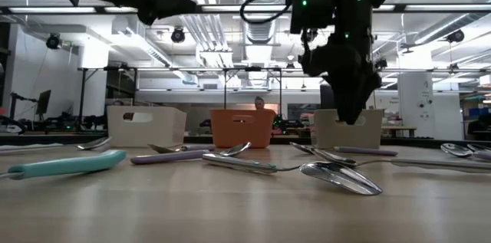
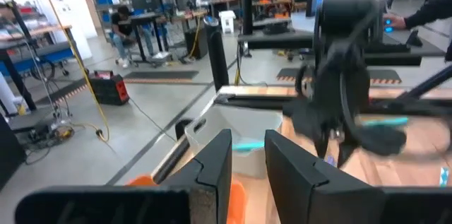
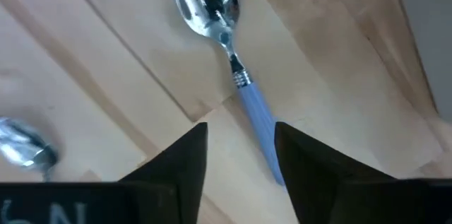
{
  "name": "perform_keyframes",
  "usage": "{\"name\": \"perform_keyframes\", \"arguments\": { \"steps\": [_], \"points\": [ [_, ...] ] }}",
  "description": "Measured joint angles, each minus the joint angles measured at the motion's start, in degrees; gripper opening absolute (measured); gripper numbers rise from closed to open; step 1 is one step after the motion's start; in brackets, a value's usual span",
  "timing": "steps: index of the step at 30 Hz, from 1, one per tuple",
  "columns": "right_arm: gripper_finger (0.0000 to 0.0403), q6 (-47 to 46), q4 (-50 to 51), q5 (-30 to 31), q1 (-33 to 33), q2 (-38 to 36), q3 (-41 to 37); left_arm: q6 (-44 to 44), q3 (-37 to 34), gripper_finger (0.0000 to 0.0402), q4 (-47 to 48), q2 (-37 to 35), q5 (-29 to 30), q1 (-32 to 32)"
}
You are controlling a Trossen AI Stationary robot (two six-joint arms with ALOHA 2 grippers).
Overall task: Sort silverware by color (type)
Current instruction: Put the purple spoon into the orange bin
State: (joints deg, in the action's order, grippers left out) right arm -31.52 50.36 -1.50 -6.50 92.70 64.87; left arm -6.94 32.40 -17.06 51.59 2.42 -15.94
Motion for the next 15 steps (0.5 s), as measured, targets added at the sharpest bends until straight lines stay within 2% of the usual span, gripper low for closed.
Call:
{"name": "perform_keyframes", "arguments": {
  "steps": [6,15],
  "points": [
    [0.0178,0.0,0.5,0.0,0.0,4.9,1.8,-0.5,1.6,0.0068,3.1,-0.7,0.0,0.0],
    [0.0166,0.2,6.3,0.7,0.0,8.3,5.6,-3.1,1.6,0.0068,6.8,-1.7,0.0,0.0]
  ]
}}
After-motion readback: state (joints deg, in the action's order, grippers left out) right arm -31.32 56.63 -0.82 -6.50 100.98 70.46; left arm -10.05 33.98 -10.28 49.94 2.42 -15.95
